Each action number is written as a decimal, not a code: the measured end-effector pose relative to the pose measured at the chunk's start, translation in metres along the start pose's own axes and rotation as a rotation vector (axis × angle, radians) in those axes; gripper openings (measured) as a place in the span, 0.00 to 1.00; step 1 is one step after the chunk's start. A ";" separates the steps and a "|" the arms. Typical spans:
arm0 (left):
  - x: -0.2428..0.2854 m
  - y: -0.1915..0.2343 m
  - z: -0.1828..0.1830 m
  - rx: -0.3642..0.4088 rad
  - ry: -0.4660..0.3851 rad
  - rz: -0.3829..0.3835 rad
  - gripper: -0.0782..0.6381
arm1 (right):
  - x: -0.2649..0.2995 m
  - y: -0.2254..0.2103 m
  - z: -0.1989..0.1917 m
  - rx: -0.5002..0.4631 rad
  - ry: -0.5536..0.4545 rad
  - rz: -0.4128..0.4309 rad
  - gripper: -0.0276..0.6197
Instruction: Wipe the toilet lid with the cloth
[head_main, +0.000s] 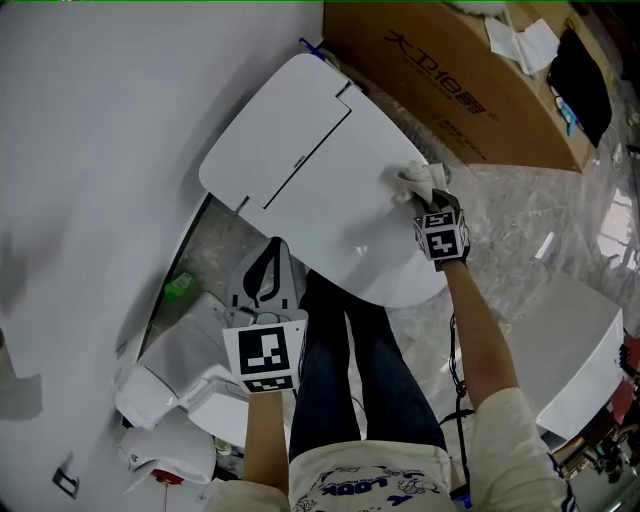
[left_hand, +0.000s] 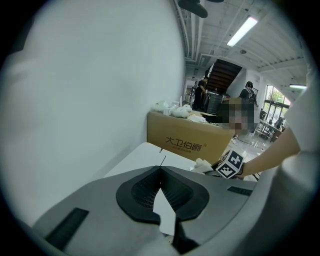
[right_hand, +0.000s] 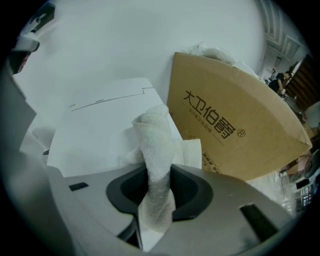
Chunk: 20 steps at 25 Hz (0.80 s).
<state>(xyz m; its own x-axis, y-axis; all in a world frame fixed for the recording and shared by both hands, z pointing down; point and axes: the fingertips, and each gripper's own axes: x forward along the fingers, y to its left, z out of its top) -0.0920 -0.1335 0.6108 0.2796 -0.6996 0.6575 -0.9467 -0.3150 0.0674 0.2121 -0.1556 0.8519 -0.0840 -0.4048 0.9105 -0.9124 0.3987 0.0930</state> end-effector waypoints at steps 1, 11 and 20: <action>-0.001 -0.003 -0.001 0.003 0.000 -0.004 0.11 | -0.003 -0.002 -0.007 0.009 0.007 -0.004 0.20; -0.005 -0.028 -0.005 0.025 -0.001 -0.043 0.11 | -0.028 -0.023 -0.077 0.111 0.058 -0.064 0.20; -0.010 -0.035 -0.005 0.042 -0.005 -0.060 0.11 | -0.056 -0.028 -0.146 0.195 0.127 -0.130 0.20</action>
<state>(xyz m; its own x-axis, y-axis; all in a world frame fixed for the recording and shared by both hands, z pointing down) -0.0625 -0.1124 0.6055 0.3366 -0.6815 0.6498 -0.9207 -0.3828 0.0754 0.3008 -0.0242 0.8573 0.0785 -0.3309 0.9404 -0.9732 0.1790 0.1442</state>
